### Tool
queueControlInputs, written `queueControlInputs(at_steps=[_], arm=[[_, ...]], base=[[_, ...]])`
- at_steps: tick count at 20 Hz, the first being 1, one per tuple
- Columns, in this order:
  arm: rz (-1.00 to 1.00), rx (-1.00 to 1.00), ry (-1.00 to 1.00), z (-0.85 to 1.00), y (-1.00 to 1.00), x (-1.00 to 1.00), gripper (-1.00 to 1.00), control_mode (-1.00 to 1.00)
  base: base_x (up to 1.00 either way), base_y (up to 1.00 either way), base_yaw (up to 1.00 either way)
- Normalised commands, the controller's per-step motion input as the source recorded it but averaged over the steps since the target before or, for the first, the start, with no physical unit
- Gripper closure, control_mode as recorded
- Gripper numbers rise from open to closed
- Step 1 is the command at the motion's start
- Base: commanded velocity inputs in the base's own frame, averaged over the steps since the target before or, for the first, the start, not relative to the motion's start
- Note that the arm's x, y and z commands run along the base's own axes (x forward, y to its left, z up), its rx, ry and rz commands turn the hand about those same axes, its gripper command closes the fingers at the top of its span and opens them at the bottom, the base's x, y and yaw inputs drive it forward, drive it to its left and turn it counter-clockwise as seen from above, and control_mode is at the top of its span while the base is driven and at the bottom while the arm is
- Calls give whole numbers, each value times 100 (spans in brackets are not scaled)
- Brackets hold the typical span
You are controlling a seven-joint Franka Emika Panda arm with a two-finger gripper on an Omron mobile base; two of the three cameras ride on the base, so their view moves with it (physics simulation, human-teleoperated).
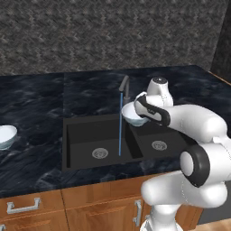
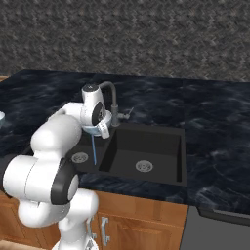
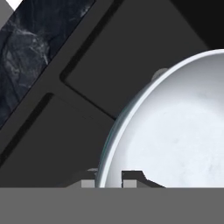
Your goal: Rinse each bowl for a few seconds and place them down in the sink or on the counter.
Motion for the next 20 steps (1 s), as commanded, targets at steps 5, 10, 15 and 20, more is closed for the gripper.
queueControlInputs(at_steps=[5, 10, 15, 20], arm=[[4, 0, -2, -18, 20, 27, 100, -100], [3, 0, -4, -16, 15, 34, 100, -100], [2, 0, -2, -18, 16, 36, 100, -100], [2, 0, -5, -2, -2, 5, 100, -100]], base=[[0, 0, 0], [0, 0, 0], [0, 0, 0], [0, 0, 0]])
